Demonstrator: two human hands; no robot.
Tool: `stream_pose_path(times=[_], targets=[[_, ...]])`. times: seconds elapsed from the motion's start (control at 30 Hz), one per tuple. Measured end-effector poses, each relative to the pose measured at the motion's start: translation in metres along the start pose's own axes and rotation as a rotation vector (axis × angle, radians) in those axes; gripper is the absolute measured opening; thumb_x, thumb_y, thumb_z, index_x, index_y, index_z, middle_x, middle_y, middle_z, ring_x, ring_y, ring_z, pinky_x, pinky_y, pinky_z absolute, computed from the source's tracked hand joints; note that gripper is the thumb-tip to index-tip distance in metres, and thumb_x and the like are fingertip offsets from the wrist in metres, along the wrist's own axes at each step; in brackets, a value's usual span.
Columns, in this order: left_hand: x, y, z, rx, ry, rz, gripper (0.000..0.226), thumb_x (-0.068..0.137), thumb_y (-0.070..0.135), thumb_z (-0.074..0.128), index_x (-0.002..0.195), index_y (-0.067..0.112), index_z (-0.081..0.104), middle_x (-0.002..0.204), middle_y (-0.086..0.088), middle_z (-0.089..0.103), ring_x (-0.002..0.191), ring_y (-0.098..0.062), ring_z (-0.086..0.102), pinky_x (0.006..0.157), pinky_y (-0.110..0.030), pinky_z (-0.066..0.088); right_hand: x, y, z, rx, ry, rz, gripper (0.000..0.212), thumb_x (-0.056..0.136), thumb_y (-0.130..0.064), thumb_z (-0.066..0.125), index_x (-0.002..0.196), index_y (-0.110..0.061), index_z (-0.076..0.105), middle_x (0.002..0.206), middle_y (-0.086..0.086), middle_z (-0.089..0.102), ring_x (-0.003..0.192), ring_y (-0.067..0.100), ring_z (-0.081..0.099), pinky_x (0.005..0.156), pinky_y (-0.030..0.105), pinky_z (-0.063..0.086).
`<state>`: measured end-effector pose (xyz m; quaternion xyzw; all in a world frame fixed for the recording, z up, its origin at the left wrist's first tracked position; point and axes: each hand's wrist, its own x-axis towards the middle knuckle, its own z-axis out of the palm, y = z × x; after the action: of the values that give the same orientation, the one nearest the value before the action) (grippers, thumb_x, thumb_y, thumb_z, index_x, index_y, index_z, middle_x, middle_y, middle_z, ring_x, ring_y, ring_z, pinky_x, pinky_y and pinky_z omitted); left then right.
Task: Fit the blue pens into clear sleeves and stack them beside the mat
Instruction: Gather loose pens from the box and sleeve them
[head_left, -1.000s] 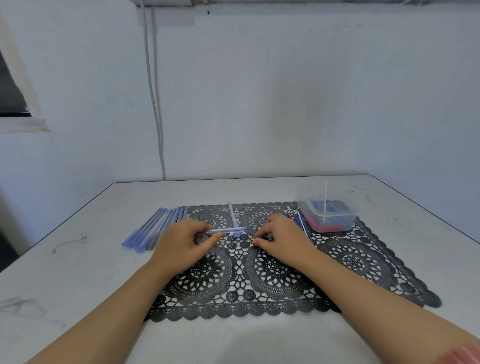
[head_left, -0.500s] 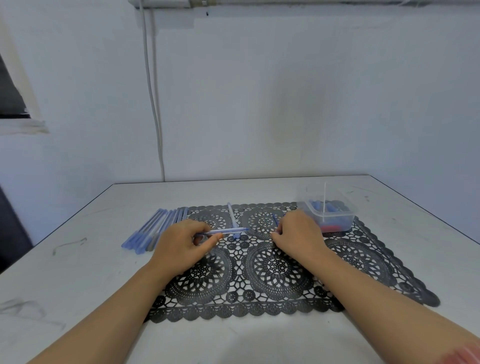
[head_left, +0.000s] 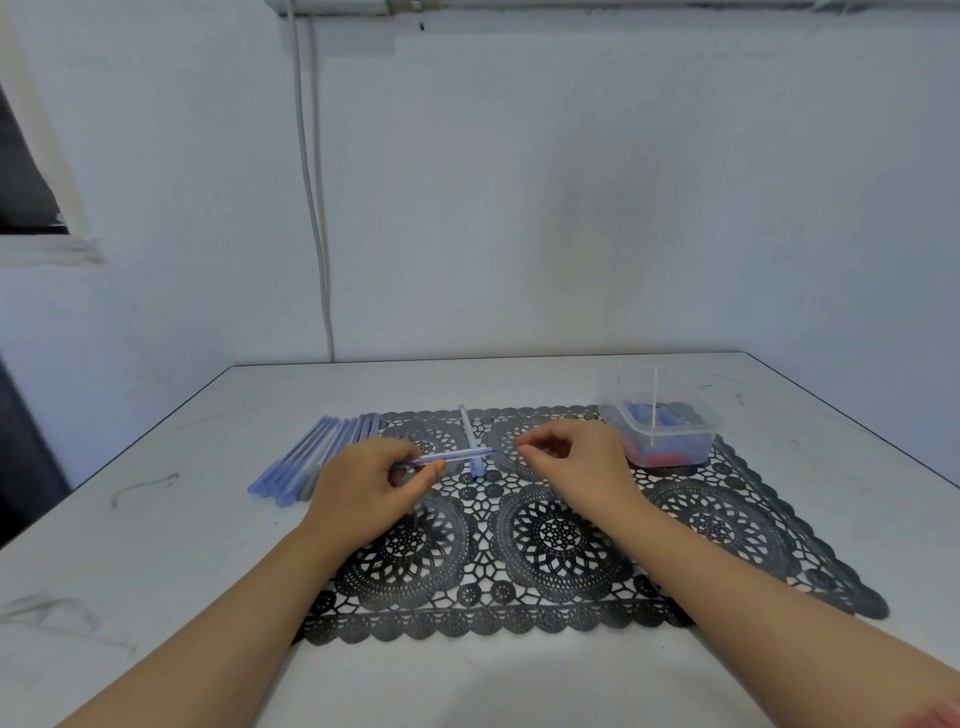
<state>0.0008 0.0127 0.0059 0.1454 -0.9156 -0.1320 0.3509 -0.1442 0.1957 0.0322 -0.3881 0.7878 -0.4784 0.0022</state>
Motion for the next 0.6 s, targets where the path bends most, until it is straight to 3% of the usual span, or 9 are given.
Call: stream_pose_path(times=[0.23, 0.37, 0.6], targets=[[0.0, -0.001, 0.002, 0.016, -0.003, 0.023, 0.045, 0.077, 0.067, 0.042, 0.062, 0.028, 0.058, 0.053, 0.006, 0.048, 0.054, -0.006, 0.047, 0.046, -0.022, 0.032, -0.002, 0.0, 0.005, 0.33, -0.08, 0.014, 0.015, 0.079, -0.003, 0.07, 0.088, -0.016, 0.074, 0.08, -0.008, 0.07, 0.071, -0.005, 0.063, 0.068, 0.008, 0.047], [-0.001, 0.001, 0.001, 0.015, -0.003, 0.034, 0.047, 0.076, 0.067, 0.041, 0.064, 0.026, 0.061, 0.054, 0.007, 0.049, 0.056, -0.005, 0.047, 0.047, -0.02, 0.031, -0.002, 0.002, 0.01, 0.375, -0.096, 0.013, 0.029, 0.076, -0.001, 0.073, 0.075, -0.03, 0.071, 0.074, -0.01, 0.071, 0.072, 0.002, 0.065, 0.072, 0.016, 0.05], [-0.001, 0.002, 0.003, 0.012, -0.012, 0.05, 0.047, 0.077, 0.065, 0.044, 0.064, 0.023, 0.06, 0.054, 0.007, 0.048, 0.055, -0.005, 0.047, 0.047, -0.02, 0.031, -0.003, 0.002, 0.01, 0.39, -0.116, -0.009, 0.026, 0.074, 0.0, 0.074, 0.077, -0.026, 0.073, 0.073, -0.005, 0.071, 0.07, 0.003, 0.063, 0.07, 0.017, 0.05]])
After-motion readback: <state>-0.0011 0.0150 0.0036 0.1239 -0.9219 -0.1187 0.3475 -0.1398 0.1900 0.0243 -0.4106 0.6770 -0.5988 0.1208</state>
